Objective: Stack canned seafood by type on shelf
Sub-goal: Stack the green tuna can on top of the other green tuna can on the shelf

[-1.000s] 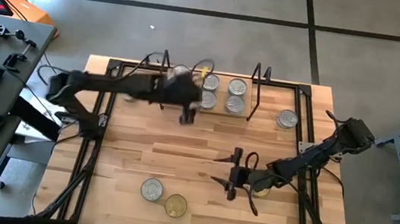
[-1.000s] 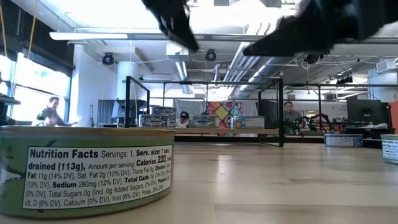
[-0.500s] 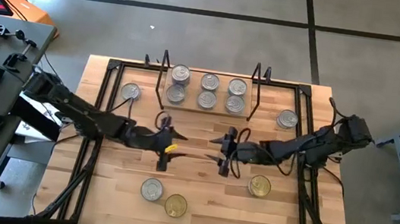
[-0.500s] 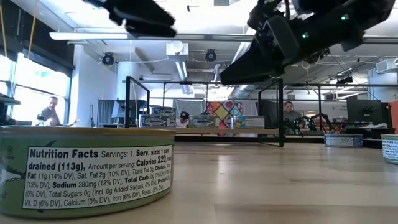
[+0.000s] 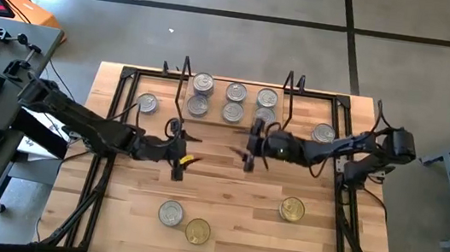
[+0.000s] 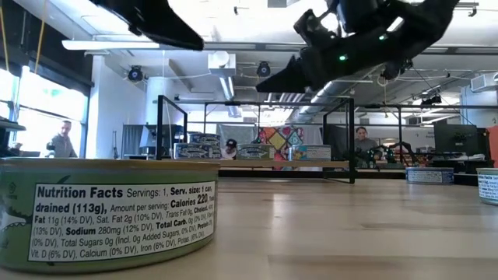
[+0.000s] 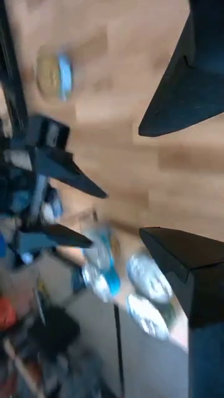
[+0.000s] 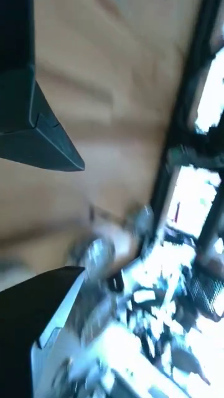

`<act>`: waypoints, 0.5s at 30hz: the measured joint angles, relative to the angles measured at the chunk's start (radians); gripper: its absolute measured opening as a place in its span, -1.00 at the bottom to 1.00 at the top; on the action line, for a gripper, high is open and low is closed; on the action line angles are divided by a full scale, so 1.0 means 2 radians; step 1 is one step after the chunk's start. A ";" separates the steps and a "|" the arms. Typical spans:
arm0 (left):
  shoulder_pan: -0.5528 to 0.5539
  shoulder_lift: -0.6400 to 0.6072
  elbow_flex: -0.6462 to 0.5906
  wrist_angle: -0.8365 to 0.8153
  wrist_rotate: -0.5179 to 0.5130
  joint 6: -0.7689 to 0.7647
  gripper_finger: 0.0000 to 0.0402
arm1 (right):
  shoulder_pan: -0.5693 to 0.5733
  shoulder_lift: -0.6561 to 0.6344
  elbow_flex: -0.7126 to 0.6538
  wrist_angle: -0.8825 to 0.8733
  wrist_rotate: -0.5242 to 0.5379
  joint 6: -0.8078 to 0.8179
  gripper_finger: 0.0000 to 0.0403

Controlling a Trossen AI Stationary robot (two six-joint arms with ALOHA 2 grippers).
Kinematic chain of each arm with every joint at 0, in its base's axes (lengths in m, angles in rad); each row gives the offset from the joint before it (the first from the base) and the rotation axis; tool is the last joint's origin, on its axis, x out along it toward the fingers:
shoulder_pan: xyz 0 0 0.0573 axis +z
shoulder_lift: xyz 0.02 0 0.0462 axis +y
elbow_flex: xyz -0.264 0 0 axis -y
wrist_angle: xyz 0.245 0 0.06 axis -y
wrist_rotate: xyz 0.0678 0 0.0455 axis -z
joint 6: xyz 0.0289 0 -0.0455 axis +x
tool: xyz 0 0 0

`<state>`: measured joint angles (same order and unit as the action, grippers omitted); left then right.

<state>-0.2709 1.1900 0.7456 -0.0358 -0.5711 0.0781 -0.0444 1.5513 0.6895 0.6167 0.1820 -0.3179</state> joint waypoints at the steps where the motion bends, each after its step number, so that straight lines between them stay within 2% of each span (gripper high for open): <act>1: 0.011 -0.002 -0.010 0.017 -0.006 0.006 0.21 | -0.011 0.000 0.000 0.012 0.000 -0.004 0.26; 5: 0.065 -0.014 -0.067 0.121 0.001 0.038 0.21 | -0.051 0.000 0.000 0.040 0.000 -0.027 0.26; 8: 0.111 -0.031 -0.106 0.194 0.047 0.052 0.21 | -0.081 0.000 0.000 0.055 0.000 -0.038 0.26; 11: 0.150 -0.053 -0.123 0.216 0.095 0.067 0.21 | -0.110 0.000 0.002 0.053 0.000 -0.055 0.26; 15: 0.180 -0.081 -0.124 0.213 0.096 0.072 0.21 | -0.139 0.000 0.014 0.053 0.001 -0.070 0.26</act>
<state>0.0897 1.0289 0.4976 0.3894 -0.3789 0.2220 -0.3218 1.5510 0.7184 0.7228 0.1841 -0.4573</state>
